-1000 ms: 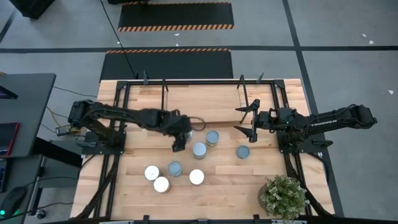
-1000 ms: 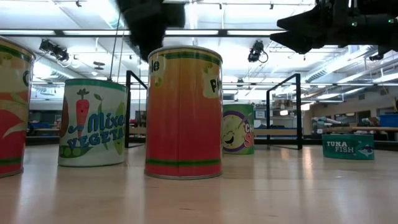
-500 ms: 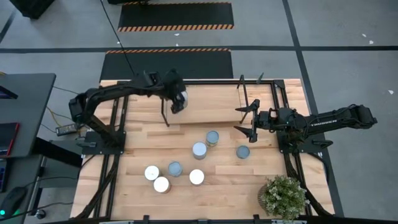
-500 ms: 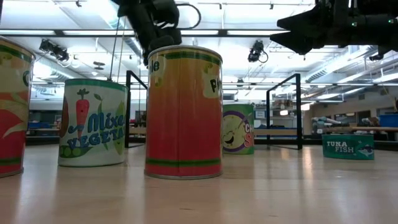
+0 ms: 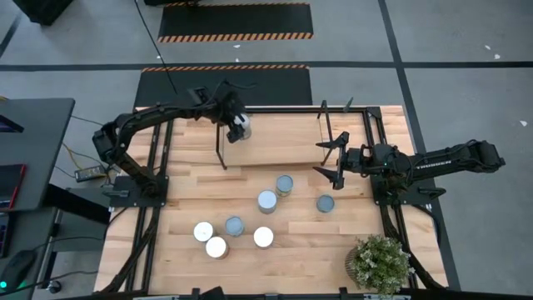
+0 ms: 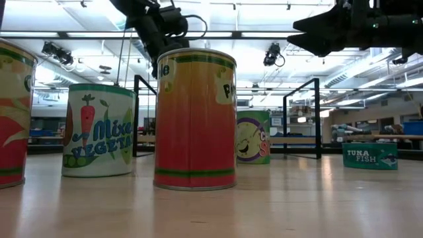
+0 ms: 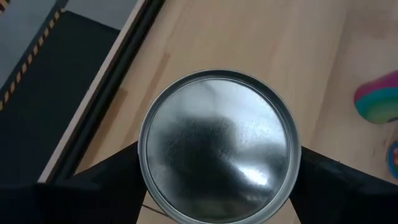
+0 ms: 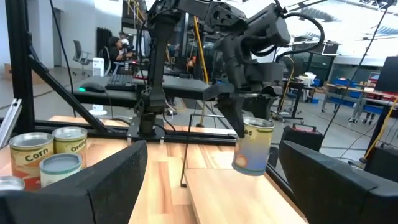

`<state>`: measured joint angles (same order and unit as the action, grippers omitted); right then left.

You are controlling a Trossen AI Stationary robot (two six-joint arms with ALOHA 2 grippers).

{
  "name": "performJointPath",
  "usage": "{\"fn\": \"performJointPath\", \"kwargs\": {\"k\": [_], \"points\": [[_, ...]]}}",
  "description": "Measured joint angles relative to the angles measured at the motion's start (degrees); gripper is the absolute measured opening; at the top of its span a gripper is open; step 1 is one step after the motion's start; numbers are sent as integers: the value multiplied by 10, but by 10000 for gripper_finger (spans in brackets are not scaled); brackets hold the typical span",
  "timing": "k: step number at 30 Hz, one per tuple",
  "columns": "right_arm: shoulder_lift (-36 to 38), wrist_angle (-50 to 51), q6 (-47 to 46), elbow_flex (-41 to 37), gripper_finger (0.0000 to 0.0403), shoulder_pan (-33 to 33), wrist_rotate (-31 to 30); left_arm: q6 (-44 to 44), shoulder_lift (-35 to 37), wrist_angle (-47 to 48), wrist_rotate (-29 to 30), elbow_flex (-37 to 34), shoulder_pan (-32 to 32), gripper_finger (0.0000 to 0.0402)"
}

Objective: Pick and place cans onto a shelf
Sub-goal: Put the canned peaches on the shelf

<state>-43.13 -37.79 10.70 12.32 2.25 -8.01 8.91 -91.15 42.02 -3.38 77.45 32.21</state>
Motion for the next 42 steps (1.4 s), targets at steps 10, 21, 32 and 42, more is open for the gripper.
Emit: {"fn": "performJointPath", "kwargs": {"k": [10,21,32,42], "points": [[0,1,-5,0,372,29,3,-7,0,18,0,0,-3,322],[0,9,-7,0,372,28,7,-7,0,19,13,-2,-19,323],[0,5,-8,0,372,28,10,-25,-55,-49,35,-21,-43,323],[0,4,-22,0,372,28,35,-28,-87,-60,33,-18,-43,324]]}}
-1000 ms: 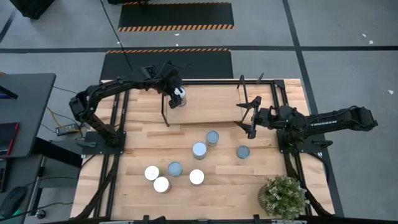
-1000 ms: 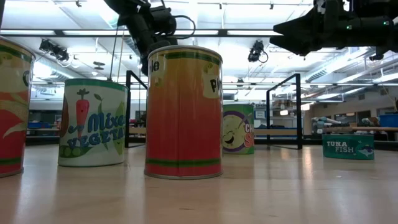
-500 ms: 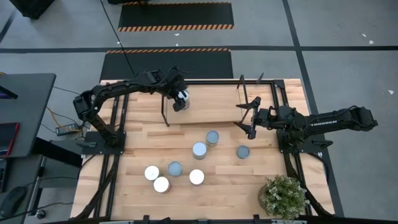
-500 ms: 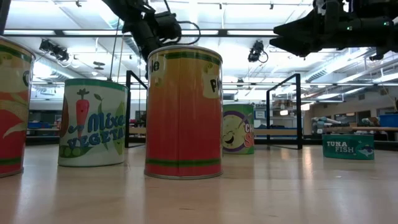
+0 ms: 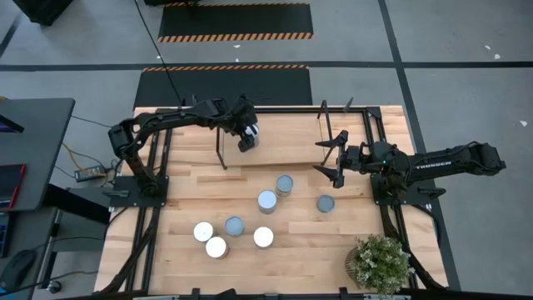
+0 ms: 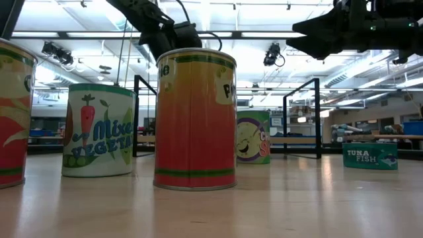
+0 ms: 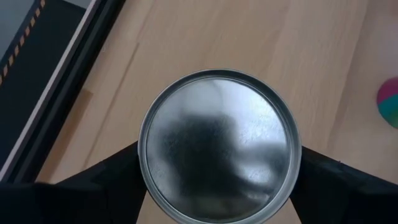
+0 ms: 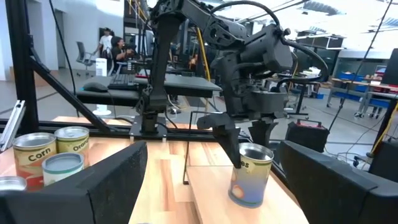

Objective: Pick and place cans onto a shelf
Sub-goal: Put the canned peaches on the shelf

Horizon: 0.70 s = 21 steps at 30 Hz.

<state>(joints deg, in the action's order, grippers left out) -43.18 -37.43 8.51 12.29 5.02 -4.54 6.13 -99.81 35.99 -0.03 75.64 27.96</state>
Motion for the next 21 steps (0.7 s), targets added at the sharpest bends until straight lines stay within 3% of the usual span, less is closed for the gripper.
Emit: {"fn": "performJointPath", "kwargs": {"k": [10,21], "points": [[0,-1,2,0,372,0,0,13,0,33,31,7,0,393],[0,-1,0,0,372,0,0,52,4,74,95,71,-31,392]]}}
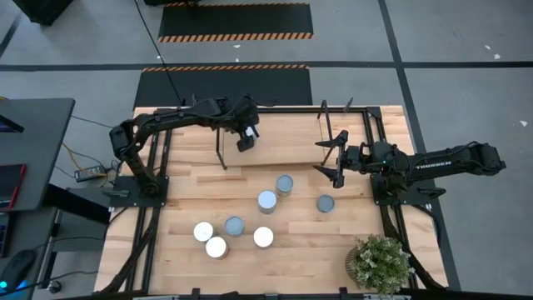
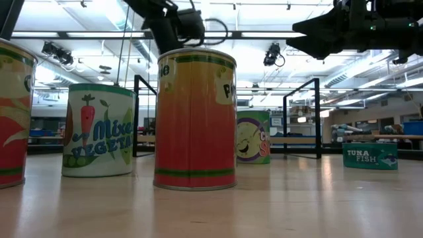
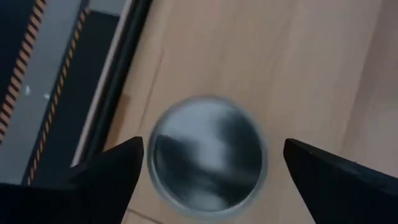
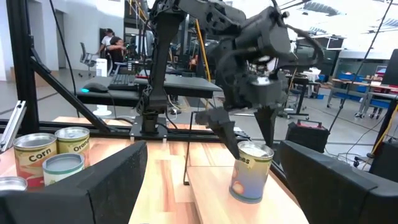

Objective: Pick and place cans onto a shelf
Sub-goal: Put the canned peaches on the shelf

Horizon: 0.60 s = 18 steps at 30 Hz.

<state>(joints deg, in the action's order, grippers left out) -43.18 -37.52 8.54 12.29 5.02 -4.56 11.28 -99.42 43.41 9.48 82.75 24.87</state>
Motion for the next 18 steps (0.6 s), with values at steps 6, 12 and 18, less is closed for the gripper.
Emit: {"fn": "performJointPath", "kwargs": {"k": [6,12,18], "points": [[0,-2,0,0,372,0,0,5,0,-88,23,3,-13,392],[0,-2,-2,0,372,0,0,-16,-11,-140,92,-10,-21,392],[-1,-2,-9,0,372,-1,1,-27,-29,-114,106,-10,-18,391]]}}
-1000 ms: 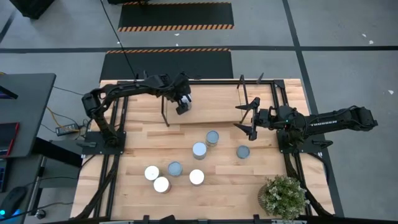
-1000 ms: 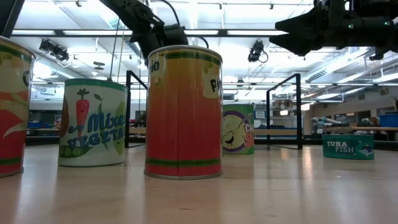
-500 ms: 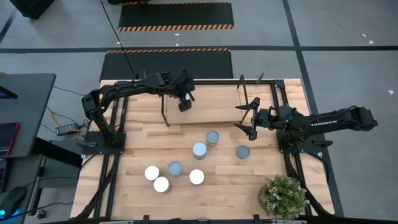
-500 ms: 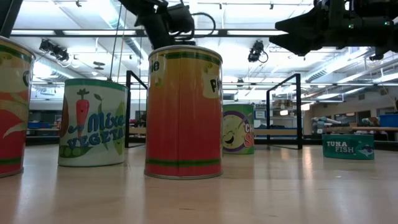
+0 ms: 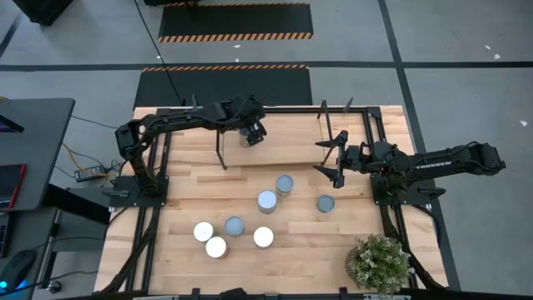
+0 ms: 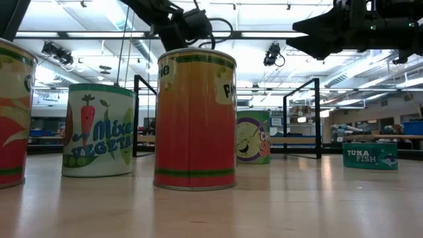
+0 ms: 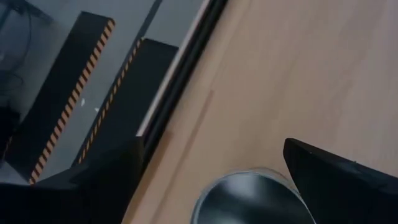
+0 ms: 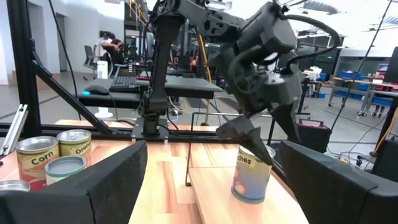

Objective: Pick and place cans onto a shelf
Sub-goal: Put the canned peaches on the shelf, then put the canned cherries on the shelf

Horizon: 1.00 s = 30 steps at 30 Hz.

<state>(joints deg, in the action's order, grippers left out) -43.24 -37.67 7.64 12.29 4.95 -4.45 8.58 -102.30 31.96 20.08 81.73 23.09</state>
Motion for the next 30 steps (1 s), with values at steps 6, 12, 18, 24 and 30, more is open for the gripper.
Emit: {"fn": "performJointPath", "kwargs": {"k": [6,12,18,24,30], "points": [[0,0,0,0,372,0,1,1,0,36,9,-1,6,391],[0,0,2,0,372,0,2,11,0,50,22,0,16,391],[0,0,0,0,372,0,2,44,0,44,76,0,18,391],[0,2,1,0,372,0,2,62,1,41,68,0,5,391],[0,2,10,0,372,0,2,70,8,43,-9,0,-22,391]]}}
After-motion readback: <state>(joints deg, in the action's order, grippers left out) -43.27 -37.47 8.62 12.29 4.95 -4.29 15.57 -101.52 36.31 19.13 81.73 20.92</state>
